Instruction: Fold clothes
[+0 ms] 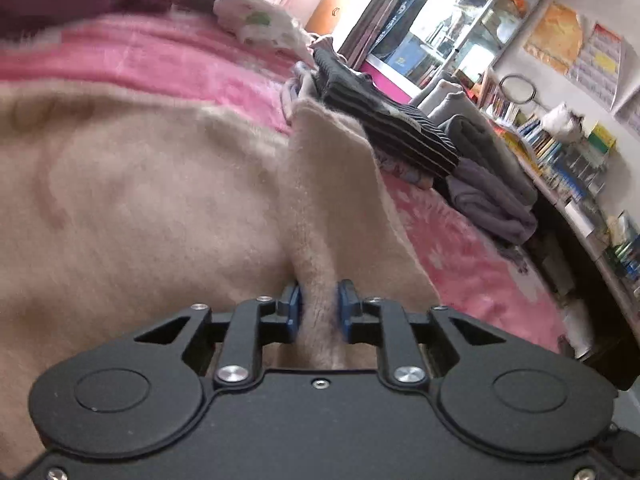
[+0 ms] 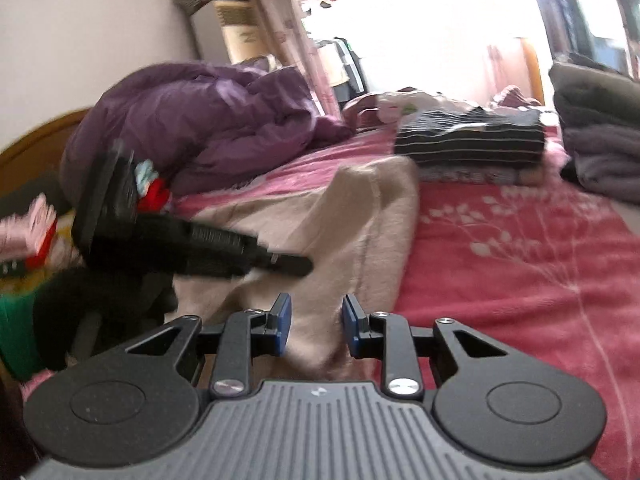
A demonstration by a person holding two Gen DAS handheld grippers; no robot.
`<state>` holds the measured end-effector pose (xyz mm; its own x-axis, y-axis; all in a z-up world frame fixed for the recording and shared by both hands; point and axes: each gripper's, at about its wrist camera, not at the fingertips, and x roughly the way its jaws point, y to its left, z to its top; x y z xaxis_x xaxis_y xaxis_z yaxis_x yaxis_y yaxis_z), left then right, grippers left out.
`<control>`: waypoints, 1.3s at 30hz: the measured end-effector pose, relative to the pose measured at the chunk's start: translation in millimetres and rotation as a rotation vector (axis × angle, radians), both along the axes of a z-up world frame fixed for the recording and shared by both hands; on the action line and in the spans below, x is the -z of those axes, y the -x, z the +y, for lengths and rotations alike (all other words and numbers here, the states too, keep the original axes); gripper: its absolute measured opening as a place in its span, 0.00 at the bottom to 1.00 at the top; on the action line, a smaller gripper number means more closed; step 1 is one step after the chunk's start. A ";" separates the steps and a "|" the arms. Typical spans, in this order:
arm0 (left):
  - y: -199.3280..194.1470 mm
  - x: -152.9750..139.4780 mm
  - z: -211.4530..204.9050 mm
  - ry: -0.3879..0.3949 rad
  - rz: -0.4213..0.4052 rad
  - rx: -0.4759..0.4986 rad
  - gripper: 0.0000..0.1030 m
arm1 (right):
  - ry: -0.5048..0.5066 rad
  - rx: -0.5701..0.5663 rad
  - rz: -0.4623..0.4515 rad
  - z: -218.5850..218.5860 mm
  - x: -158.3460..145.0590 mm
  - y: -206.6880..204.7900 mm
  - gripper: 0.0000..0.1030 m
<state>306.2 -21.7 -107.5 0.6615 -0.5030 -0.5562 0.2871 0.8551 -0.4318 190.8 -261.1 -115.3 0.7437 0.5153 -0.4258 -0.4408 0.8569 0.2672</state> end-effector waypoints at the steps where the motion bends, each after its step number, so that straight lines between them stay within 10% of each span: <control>1: 2.1 -8.2 -1.1 -0.049 -0.046 -0.019 0.33 | 0.021 -0.008 -0.004 4.3 1.1 1.0 0.29; 11: -65.4 -49.4 -44.7 -0.152 -0.269 -0.003 0.33 | 0.077 -0.014 -0.012 12.4 5.9 -0.3 0.30; 16: -123.4 -2.5 -79.6 -0.356 -0.079 0.018 0.37 | 0.087 -0.008 -0.006 9.9 7.1 -1.2 0.29; 20: -122.9 -7.8 -80.9 -0.358 -0.087 0.004 0.36 | 0.070 -0.002 0.004 6.1 6.8 -3.6 0.29; 35: 111.6 -23.8 10.8 -0.143 -0.057 -0.064 0.37 | 0.102 -0.081 -0.072 -6.6 -11.0 37.1 0.31; 39: 160.2 -8.5 -0.1 -0.187 -0.041 -0.010 0.37 | 0.185 -0.177 -0.047 6.7 0.9 66.9 0.30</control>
